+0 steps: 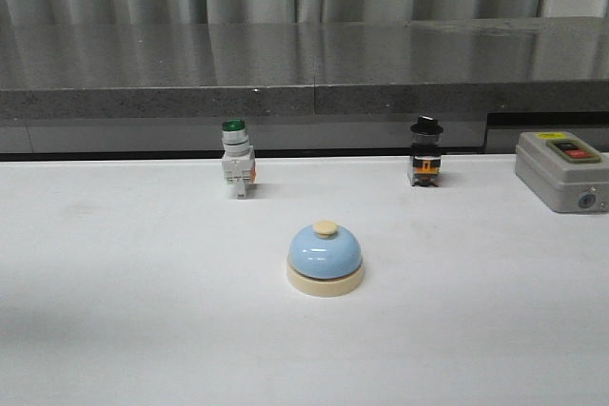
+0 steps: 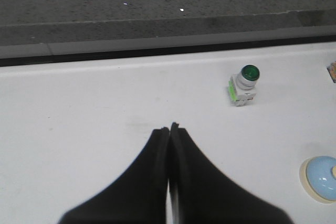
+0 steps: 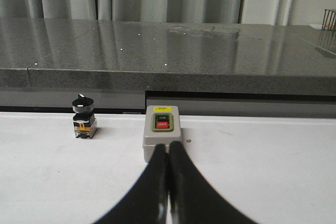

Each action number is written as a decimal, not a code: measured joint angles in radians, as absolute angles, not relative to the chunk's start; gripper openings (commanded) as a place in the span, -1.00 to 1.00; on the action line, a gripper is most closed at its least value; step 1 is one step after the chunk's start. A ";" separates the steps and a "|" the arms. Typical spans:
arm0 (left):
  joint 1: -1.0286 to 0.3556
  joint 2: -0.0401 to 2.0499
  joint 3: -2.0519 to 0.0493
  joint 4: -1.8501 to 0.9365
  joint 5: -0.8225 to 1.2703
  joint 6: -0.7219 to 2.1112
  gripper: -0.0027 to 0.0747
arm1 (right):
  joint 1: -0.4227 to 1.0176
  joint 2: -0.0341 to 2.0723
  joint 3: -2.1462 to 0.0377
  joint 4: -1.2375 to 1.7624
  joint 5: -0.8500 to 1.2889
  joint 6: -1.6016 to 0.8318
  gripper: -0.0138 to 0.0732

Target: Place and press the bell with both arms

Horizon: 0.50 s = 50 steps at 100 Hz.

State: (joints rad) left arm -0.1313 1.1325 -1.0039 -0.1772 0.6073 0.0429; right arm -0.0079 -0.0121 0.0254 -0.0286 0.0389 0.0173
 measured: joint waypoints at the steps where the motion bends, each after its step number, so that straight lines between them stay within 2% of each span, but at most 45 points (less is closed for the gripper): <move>1: -0.129 1.120 -0.993 -0.177 0.607 0.043 -0.98 | -0.008 -0.012 0.025 -0.029 0.039 0.017 -0.84; 50: -0.112 0.726 -0.621 -0.205 0.401 0.043 -0.98 | -0.008 -0.012 0.025 -0.029 0.039 0.017 -0.84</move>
State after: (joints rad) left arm -0.1122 0.7262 -0.6209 -0.2047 0.4015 0.0429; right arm -0.0079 -0.0121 0.0254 -0.0286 0.0389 0.0173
